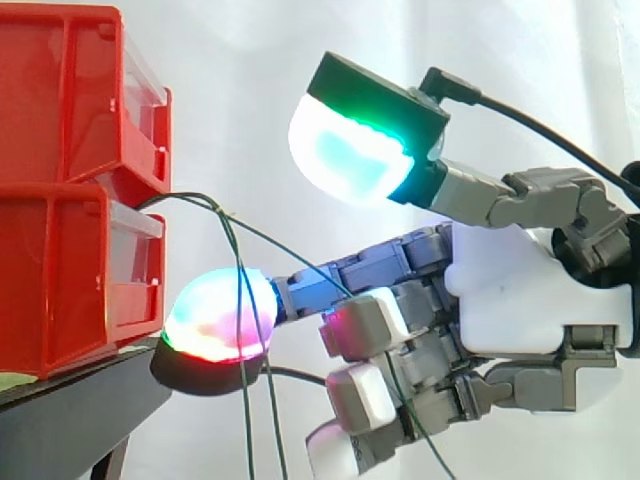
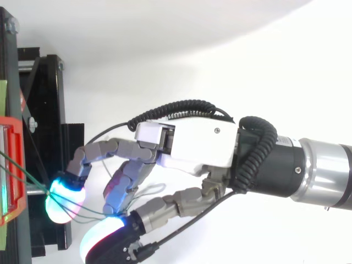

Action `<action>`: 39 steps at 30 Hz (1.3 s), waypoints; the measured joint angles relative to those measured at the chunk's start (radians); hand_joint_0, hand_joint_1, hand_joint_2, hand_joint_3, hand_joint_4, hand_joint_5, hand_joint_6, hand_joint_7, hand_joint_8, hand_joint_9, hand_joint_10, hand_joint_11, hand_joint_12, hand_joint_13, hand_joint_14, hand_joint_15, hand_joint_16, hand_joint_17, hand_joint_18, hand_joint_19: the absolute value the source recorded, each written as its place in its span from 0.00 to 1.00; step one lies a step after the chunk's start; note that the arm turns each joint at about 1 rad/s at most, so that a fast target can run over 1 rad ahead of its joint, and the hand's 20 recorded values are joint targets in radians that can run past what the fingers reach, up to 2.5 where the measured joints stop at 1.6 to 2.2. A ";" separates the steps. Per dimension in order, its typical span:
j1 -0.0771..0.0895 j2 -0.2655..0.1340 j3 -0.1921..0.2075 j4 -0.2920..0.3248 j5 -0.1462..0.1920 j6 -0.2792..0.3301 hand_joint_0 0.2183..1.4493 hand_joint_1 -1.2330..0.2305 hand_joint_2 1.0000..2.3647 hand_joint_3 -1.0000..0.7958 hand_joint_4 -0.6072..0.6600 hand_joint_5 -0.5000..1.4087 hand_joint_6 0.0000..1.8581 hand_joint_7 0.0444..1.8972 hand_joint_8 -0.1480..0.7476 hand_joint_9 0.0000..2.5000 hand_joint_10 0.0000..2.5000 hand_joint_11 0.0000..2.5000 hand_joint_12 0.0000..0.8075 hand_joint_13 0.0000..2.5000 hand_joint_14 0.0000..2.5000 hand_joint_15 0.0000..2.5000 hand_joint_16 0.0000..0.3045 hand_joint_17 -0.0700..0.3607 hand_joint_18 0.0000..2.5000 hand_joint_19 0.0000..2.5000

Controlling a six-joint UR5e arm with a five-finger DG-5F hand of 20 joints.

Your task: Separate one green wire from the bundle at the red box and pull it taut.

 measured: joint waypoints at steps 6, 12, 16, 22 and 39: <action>-0.001 0.000 0.017 -0.010 0.025 0.006 0.30 0.40 0.00 0.28 0.75 0.18 0.27 0.49 0.59 0.48 0.01 0.41 0.51 0.47 0.01 0.31 0.16 0.41 0.33 0.17; -0.004 0.000 0.031 -0.044 0.029 0.024 0.31 0.40 0.00 0.28 0.74 0.18 0.27 0.50 0.58 0.48 0.01 0.41 0.50 0.47 0.01 0.31 0.16 0.41 0.33 0.17; -0.007 0.001 0.033 -0.063 0.029 0.045 0.31 0.40 0.00 0.29 0.74 0.18 0.27 0.53 0.58 0.49 0.01 0.43 0.50 0.46 0.01 0.31 0.16 0.41 0.33 0.18; -0.011 0.001 0.034 -0.073 0.026 0.058 0.32 0.40 0.00 0.30 0.71 0.19 0.27 0.58 0.57 0.49 0.01 0.45 0.50 0.46 0.01 0.31 0.16 0.42 0.33 0.18; -0.039 0.001 0.068 -0.138 0.006 0.089 0.35 0.43 0.01 0.41 0.66 0.20 0.27 0.69 0.57 0.47 0.01 0.44 0.51 0.45 0.01 0.31 0.17 0.43 0.34 0.19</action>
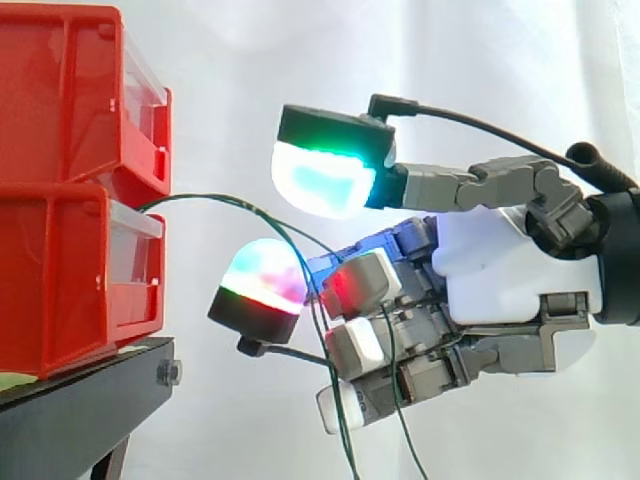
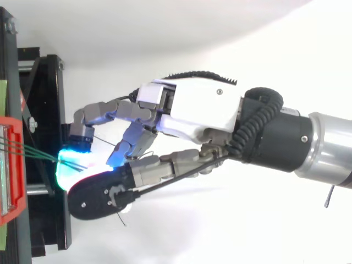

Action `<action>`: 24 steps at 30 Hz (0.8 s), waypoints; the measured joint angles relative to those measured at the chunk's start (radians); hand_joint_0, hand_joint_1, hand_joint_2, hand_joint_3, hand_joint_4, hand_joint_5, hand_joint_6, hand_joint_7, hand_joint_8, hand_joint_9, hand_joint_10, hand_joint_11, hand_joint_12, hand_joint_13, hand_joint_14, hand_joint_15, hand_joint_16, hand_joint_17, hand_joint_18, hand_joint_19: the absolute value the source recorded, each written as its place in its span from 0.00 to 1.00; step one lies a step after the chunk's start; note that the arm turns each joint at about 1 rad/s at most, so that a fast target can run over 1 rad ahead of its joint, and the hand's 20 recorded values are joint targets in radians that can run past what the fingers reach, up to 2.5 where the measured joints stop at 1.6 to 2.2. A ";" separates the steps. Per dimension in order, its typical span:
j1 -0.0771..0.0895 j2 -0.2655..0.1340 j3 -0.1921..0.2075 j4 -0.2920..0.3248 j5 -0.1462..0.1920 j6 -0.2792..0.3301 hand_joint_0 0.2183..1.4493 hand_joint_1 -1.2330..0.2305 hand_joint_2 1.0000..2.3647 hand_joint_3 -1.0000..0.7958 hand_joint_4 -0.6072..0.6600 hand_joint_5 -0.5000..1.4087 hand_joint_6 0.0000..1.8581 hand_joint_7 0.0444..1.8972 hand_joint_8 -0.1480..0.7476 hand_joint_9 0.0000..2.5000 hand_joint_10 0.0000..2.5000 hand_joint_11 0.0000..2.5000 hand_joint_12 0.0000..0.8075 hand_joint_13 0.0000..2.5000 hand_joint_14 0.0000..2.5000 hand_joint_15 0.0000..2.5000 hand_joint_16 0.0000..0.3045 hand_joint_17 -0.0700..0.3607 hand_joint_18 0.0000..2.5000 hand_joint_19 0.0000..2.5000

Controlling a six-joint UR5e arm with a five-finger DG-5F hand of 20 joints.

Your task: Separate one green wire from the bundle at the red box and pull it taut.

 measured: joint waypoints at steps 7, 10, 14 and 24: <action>-0.014 0.000 0.010 -0.025 -0.012 0.011 0.31 0.45 0.00 0.32 0.68 0.21 0.27 0.72 0.58 0.47 0.01 0.44 0.52 0.44 0.01 0.30 0.17 0.43 0.33 0.19; -0.019 0.000 0.012 -0.026 -0.014 0.012 0.31 0.48 0.00 0.31 0.68 0.21 0.27 0.73 0.58 0.47 0.01 0.43 0.52 0.44 0.01 0.30 0.17 0.43 0.33 0.19; -0.023 0.000 0.012 -0.026 -0.015 0.013 0.31 0.49 0.00 0.32 0.68 0.21 0.27 0.72 0.59 0.47 0.01 0.44 0.53 0.45 0.01 0.30 0.17 0.43 0.33 0.19; -0.037 0.000 0.013 -0.024 -0.025 0.012 0.35 0.48 0.01 0.40 0.67 0.21 0.27 0.72 0.59 0.48 0.01 0.42 0.52 0.44 0.01 0.29 0.16 0.42 0.33 0.17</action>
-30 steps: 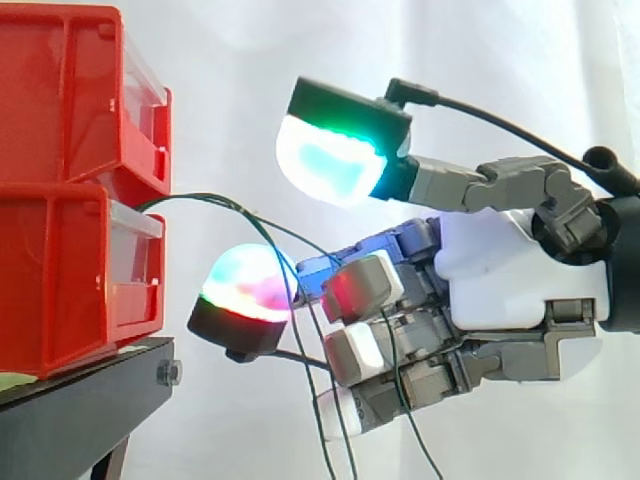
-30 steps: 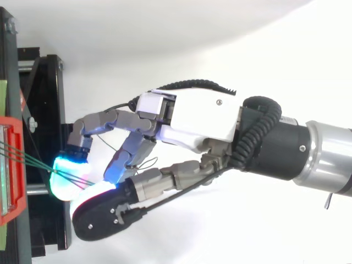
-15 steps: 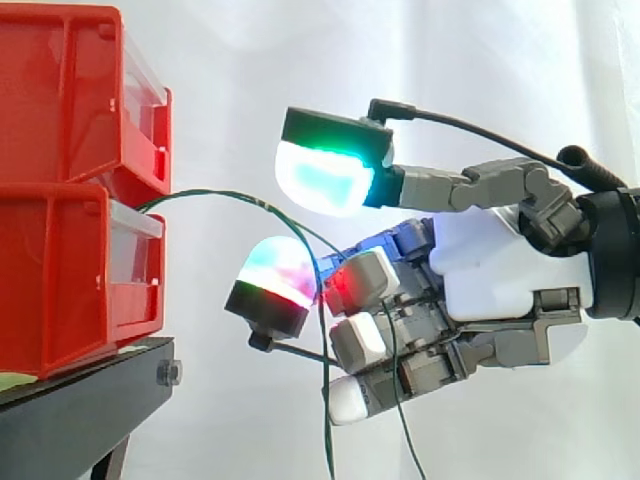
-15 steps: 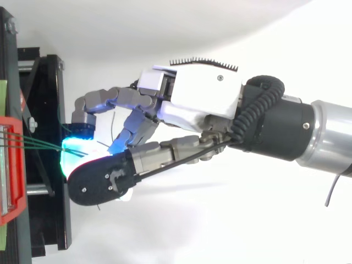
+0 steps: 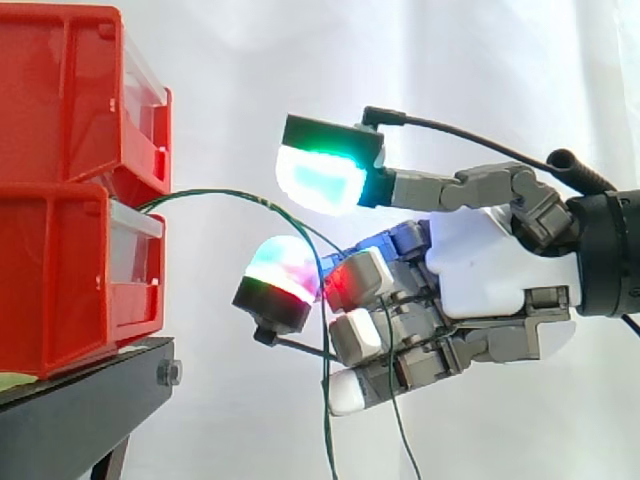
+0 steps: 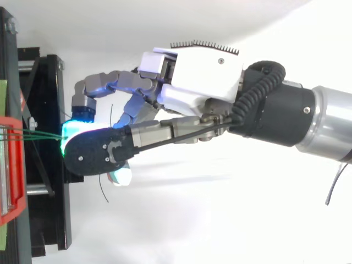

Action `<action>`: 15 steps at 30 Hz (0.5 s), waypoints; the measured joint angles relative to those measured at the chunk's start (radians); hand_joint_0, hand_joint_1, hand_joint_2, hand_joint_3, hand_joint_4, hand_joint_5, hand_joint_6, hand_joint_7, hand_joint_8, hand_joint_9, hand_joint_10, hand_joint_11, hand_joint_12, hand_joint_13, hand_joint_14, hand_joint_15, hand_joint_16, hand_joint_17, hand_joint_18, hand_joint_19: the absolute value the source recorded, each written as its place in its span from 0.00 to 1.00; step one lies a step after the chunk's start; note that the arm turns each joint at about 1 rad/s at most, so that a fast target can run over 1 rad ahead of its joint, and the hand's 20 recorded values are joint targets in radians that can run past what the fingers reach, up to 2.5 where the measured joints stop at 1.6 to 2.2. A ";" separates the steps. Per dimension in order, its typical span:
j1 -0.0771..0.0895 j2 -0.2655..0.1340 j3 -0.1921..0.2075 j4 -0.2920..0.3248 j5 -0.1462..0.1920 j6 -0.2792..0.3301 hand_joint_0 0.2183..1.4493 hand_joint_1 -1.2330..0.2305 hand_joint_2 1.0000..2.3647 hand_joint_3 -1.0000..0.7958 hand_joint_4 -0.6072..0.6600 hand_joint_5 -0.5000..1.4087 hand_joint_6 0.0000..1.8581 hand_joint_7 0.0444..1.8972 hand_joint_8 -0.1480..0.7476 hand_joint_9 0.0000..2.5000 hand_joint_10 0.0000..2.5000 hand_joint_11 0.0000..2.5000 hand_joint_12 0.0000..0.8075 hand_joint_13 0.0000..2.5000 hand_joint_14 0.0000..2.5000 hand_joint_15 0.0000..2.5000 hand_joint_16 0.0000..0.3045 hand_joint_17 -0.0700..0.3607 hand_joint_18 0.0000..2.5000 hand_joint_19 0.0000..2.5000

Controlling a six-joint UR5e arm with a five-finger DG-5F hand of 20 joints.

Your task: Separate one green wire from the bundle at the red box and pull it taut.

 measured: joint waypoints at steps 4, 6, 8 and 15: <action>-0.004 0.000 0.000 0.000 -0.001 -0.002 0.35 0.45 0.01 0.42 0.67 0.21 0.27 0.74 0.60 0.47 0.01 0.41 0.52 0.45 0.01 0.29 0.16 0.42 0.33 0.17; -0.004 0.000 0.001 0.001 -0.001 -0.006 0.36 0.43 0.02 0.44 0.66 0.21 0.28 0.74 0.60 0.47 0.01 0.42 0.53 0.45 0.01 0.29 0.16 0.42 0.33 0.16; -0.005 0.000 0.002 0.001 -0.001 -0.012 0.36 0.43 0.02 0.46 0.67 0.21 0.29 0.73 0.60 0.47 0.01 0.42 0.52 0.45 0.01 0.29 0.16 0.42 0.34 0.16; -0.005 0.000 0.015 0.008 -0.003 -0.049 0.31 0.41 0.01 0.33 0.69 0.21 0.31 0.70 0.60 0.47 0.01 0.42 0.52 0.44 0.01 0.29 0.16 0.42 0.33 0.16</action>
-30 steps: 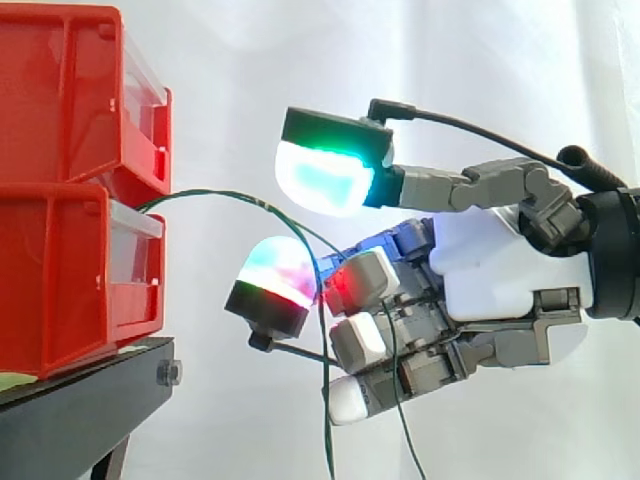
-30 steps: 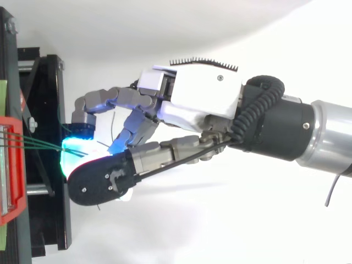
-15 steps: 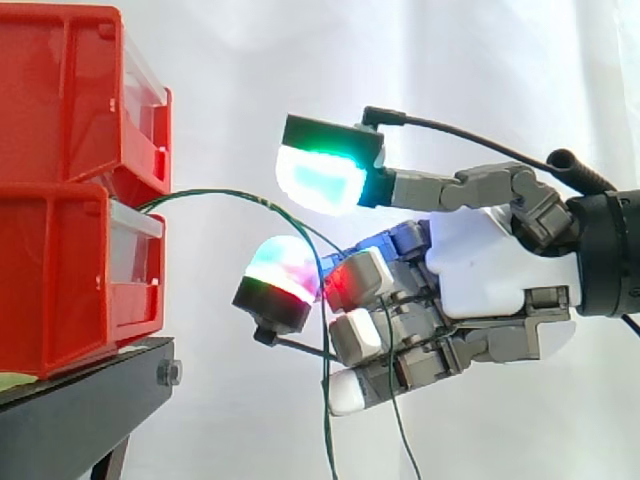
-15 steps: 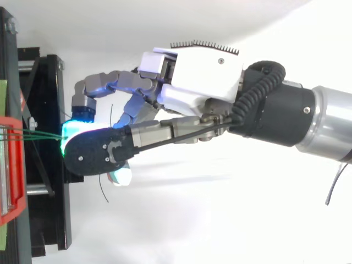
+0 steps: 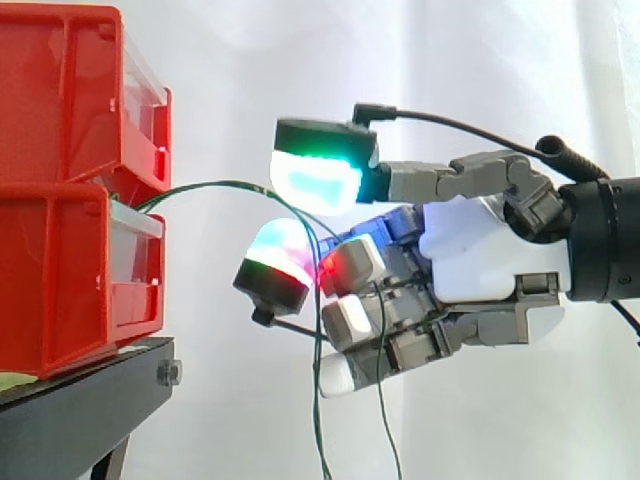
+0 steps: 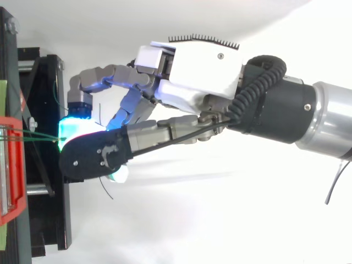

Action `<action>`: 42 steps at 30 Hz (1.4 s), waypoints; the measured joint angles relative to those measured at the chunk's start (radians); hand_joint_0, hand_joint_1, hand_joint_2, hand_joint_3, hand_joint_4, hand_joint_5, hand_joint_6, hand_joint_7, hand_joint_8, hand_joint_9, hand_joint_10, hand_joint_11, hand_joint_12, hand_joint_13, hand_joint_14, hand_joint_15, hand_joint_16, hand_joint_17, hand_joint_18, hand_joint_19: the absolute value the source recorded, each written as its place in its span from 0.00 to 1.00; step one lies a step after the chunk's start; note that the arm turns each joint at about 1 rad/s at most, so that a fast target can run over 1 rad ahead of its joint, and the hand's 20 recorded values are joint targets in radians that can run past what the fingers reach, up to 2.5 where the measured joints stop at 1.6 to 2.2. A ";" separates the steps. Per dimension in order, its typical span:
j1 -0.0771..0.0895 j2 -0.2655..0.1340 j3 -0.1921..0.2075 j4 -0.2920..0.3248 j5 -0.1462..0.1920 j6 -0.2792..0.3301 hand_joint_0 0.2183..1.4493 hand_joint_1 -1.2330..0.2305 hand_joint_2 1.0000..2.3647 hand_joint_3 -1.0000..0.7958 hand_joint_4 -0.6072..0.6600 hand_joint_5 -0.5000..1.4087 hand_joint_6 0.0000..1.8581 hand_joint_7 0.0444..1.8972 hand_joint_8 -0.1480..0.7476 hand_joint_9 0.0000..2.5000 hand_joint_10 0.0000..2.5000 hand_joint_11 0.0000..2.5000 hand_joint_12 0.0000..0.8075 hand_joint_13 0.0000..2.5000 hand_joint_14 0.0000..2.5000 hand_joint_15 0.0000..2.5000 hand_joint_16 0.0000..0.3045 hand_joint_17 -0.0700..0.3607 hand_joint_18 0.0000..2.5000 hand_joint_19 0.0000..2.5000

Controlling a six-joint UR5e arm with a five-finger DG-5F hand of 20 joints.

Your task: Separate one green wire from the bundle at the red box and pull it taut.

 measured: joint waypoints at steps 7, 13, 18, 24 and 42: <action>0.000 0.004 0.019 0.009 -0.034 -0.052 0.31 0.46 0.01 0.33 0.69 0.22 0.29 0.73 0.61 0.48 0.01 0.40 0.52 0.44 0.01 0.28 0.16 0.42 0.33 0.16; 0.000 0.007 0.020 0.034 -0.052 -0.079 0.34 0.44 0.01 0.40 0.69 0.22 0.28 0.75 0.61 0.49 0.01 0.40 0.52 0.44 0.01 0.28 0.16 0.41 0.33 0.16; 0.000 0.007 0.020 0.054 -0.050 -0.083 0.34 0.42 0.02 0.51 0.68 0.21 0.31 0.73 0.62 0.47 0.01 0.41 0.53 0.44 0.01 0.27 0.16 0.42 0.33 0.15; 0.000 0.007 0.020 0.092 -0.026 -0.083 0.34 0.34 0.02 0.56 0.70 0.19 0.37 0.65 0.63 0.46 0.01 0.44 0.56 0.44 0.01 0.27 0.17 0.43 0.34 0.14; -0.002 0.007 0.019 0.106 0.001 -0.082 0.39 0.24 0.01 0.36 0.70 0.15 0.45 0.59 0.60 0.42 0.00 0.47 0.54 0.41 0.01 0.27 0.15 0.41 0.32 0.14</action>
